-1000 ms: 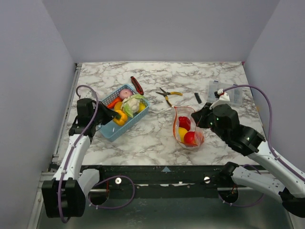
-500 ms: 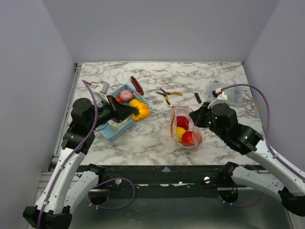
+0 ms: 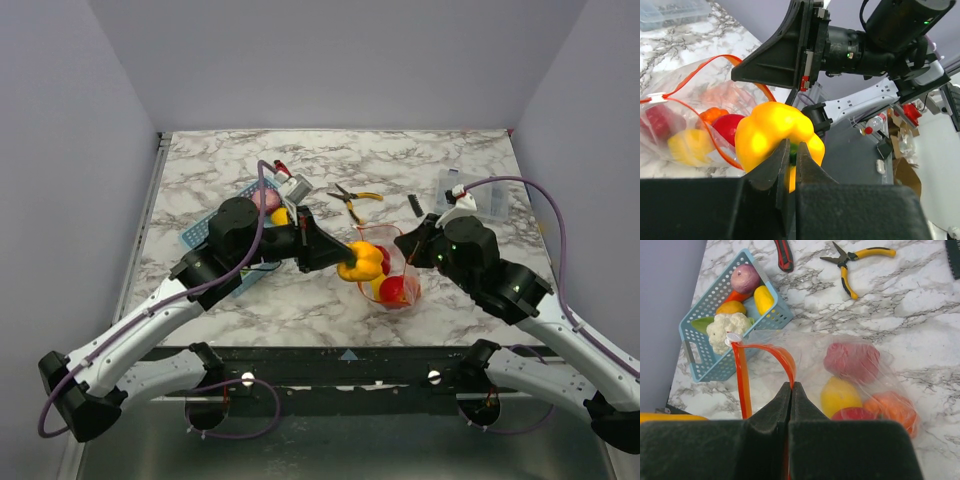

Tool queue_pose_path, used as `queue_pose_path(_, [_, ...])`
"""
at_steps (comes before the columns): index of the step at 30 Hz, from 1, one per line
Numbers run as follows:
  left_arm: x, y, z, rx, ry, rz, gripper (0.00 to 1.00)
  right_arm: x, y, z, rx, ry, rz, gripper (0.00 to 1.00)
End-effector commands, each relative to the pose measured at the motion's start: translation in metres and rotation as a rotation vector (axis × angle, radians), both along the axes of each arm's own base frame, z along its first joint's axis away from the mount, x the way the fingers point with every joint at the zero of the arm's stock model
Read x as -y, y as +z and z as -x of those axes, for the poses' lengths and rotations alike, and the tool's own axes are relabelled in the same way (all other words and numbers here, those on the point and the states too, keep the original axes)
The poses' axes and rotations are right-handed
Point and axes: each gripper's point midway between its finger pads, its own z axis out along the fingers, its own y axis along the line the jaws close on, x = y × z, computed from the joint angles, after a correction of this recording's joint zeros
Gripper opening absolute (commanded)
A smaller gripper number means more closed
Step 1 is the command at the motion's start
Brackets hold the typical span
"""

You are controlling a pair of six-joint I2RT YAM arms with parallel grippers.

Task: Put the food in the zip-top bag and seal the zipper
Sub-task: Place the fake vegetable in the zipper food storage bag.

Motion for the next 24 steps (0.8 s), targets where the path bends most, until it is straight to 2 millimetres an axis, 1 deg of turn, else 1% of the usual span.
queue_pose_path(1, [0.021, 0.01, -0.014, 0.052, 0.046, -0.02, 0.0, -0.007, 0.021, 0.002, 0.033, 0.021, -0.078, 0.0])
queue_pose_path(4, [0.033, 0.002, -0.022, 0.034, 0.067, -0.067, 0.0, -0.007, 0.023, 0.003, 0.035, 0.021, -0.083, 0.0])
queue_pose_path(7, [0.046, -0.001, -0.024, 0.027, 0.047, -0.078, 0.0, -0.007, 0.023, 0.003, 0.032, 0.02, -0.084, 0.0])
queue_pose_path(9, [0.051, -0.004, -0.028, 0.024, 0.058, -0.09, 0.0, -0.007, 0.022, 0.004, 0.029, 0.022, -0.089, 0.0])
queue_pose_path(11, [0.054, -0.011, -0.037, 0.01, 0.088, -0.121, 0.0, -0.008, 0.023, 0.004, 0.029, 0.025, -0.095, 0.0])
queue_pose_path(15, [0.054, -0.032, -0.056, -0.031, 0.169, -0.228, 0.0, -0.009, 0.025, 0.005, 0.029, 0.03, -0.104, 0.0])
queue_pose_path(18, [0.058, -0.044, -0.06, -0.067, 0.179, -0.264, 0.0, -0.01, 0.024, 0.004, 0.028, 0.032, -0.104, 0.0])
queue_pose_path(19, [0.062, -0.046, -0.059, -0.076, 0.164, -0.266, 0.04, -0.01, 0.024, 0.004, 0.029, 0.031, -0.102, 0.0])
queue_pose_path(20, [0.065, -0.047, -0.059, -0.087, 0.153, -0.264, 0.11, -0.01, 0.024, 0.004, 0.03, 0.03, -0.101, 0.0])
queue_pose_path(21, [0.068, -0.049, -0.058, -0.099, 0.139, -0.261, 0.21, -0.011, 0.024, 0.003, 0.029, 0.031, -0.098, 0.0])
queue_pose_path(23, [0.073, -0.049, -0.055, -0.11, 0.113, -0.26, 0.34, -0.011, 0.023, 0.002, 0.027, 0.029, -0.093, 0.0])
queue_pose_path(24, [0.073, -0.049, -0.056, -0.111, 0.112, -0.262, 0.39, -0.011, 0.023, 0.002, 0.026, 0.03, -0.093, 0.0])
